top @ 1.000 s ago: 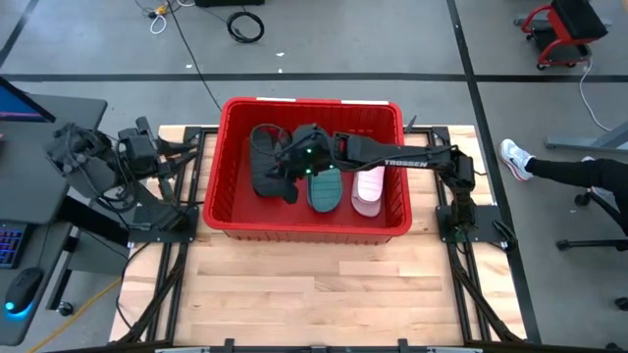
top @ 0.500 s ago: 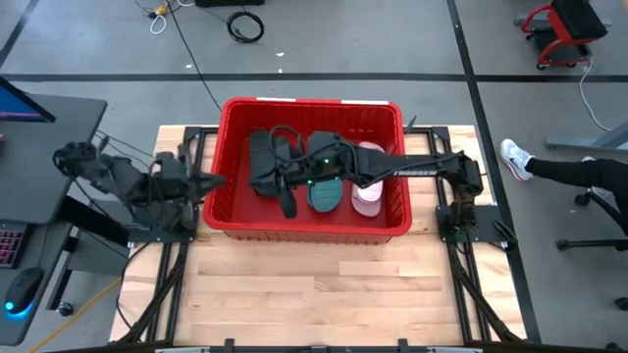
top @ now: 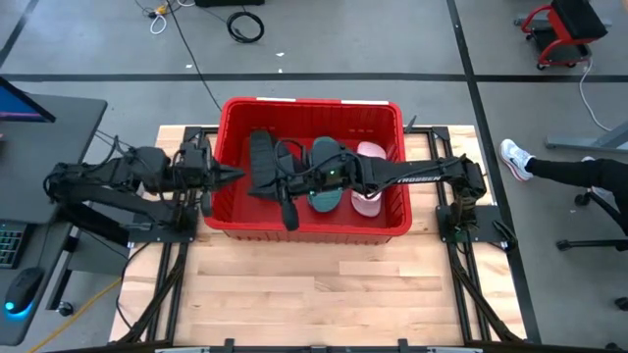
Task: Pick and place slides into bin
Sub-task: Return to Home Position
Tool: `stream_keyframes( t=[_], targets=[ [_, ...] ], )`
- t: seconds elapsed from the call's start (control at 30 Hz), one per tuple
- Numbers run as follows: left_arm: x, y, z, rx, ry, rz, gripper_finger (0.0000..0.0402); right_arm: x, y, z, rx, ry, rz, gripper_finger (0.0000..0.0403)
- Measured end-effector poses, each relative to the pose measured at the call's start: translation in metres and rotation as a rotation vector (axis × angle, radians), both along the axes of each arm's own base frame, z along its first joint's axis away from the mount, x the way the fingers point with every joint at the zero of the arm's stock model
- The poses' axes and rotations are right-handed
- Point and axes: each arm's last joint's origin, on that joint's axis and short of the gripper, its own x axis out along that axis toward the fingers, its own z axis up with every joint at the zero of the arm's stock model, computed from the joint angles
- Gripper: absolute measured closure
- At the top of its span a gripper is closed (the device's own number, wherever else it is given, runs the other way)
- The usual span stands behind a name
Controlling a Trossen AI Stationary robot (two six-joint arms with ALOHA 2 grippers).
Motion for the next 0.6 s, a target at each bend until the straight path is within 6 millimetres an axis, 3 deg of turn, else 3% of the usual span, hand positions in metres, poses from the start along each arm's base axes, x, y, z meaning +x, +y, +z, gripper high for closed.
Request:
stream_keyframes(
  t=[0.13,0.27,0.47,0.6],
  targets=[
    [-0.006,0.004,-0.006,0.017,0.070,0.022,0.0397,-0.010,-0.008,-0.002,-0.001,0.001,-0.017,0.0401],
    [-0.015,0.007,-0.010,0.039,0.116,0.040,0.0389,-0.041,-0.015,-0.005,0.008,-0.074,-0.035,0.0400],
    [-0.022,0.009,-0.023,0.128,0.145,0.094,0.0397,-0.115,-0.020,-0.015,0.031,-0.197,-0.165,0.0400],
    [-0.022,0.011,-0.036,0.152,0.200,0.169,0.0382,-0.170,-0.022,-0.007,0.041,-0.220,-0.224,0.0395]
  ],
)
